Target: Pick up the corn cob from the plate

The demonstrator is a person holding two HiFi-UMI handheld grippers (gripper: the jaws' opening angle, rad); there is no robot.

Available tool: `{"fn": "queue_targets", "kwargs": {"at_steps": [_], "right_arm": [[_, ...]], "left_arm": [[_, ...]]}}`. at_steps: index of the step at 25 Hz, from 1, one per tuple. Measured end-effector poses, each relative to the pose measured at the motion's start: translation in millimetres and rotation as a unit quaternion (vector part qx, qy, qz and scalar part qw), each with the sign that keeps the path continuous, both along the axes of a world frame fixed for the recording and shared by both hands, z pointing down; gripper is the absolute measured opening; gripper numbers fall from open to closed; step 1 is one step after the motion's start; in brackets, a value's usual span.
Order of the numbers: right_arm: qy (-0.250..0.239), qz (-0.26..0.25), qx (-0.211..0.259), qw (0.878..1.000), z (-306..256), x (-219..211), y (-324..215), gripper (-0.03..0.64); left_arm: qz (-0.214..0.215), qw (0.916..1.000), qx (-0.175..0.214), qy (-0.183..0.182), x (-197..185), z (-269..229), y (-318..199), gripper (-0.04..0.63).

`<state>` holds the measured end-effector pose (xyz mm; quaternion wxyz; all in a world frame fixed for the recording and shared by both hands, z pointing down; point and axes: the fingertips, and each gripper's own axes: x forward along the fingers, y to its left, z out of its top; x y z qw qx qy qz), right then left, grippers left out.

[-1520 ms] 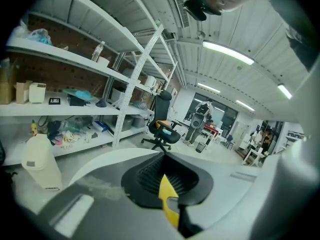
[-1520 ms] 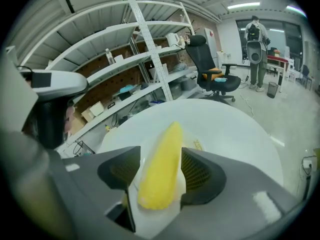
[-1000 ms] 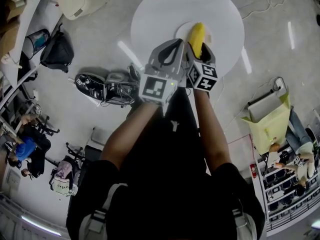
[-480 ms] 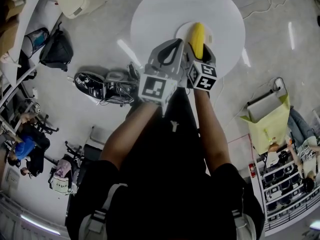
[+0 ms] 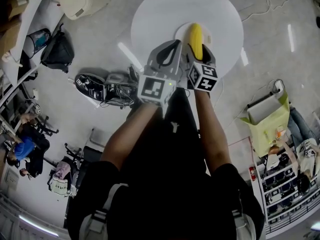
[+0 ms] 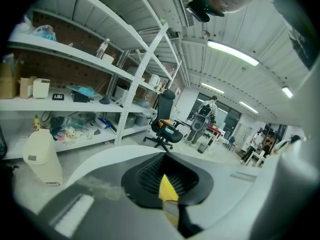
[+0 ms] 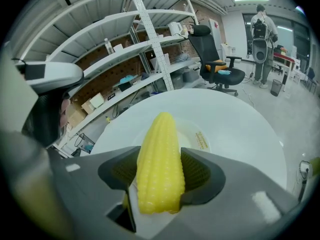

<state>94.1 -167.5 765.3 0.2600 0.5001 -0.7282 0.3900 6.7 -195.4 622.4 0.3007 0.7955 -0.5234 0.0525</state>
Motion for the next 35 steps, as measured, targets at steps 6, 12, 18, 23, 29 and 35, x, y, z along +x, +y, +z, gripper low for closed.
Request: {"fn": "queue_targets", "kwargs": {"at_steps": [6, 12, 18, 23, 29, 35], "right_arm": [[-0.011, 0.004, 0.002, 1.000, -9.0, 2.2, 0.5, 0.259], [-0.022, 0.010, 0.006, 1.000, -22.6, 5.8, 7.0, 0.258], [-0.033, 0.021, 0.032, 0.999, -46.9, 10.9, 6.9, 0.258], [-0.033, 0.015, 0.054, 0.998, -71.8, 13.0, 3.9, 0.258], [-0.034, 0.018, 0.072, 0.997, -99.1, 21.0, 1.1, 0.258], [-0.036, 0.020, 0.095, 0.995, -125.2, 27.0, 3.0, 0.258]], "left_arm": [[-0.003, 0.9999, 0.010, 0.003, 3.5, -10.3, 3.8, 0.000], [-0.003, 0.9998, 0.017, 0.003, 7.4, -21.6, 12.0, 0.000], [-0.006, 0.9996, 0.026, 0.003, 9.9, -35.4, 16.7, 0.000], [-0.008, 0.9991, 0.041, 0.004, 12.0, -54.1, 16.9, 0.000], [-0.012, 0.9981, 0.060, 0.001, 12.8, -77.1, 14.9, 0.000], [-0.012, 0.9967, 0.081, -0.004, 9.7, -100.6, 16.7, 0.000]]}}
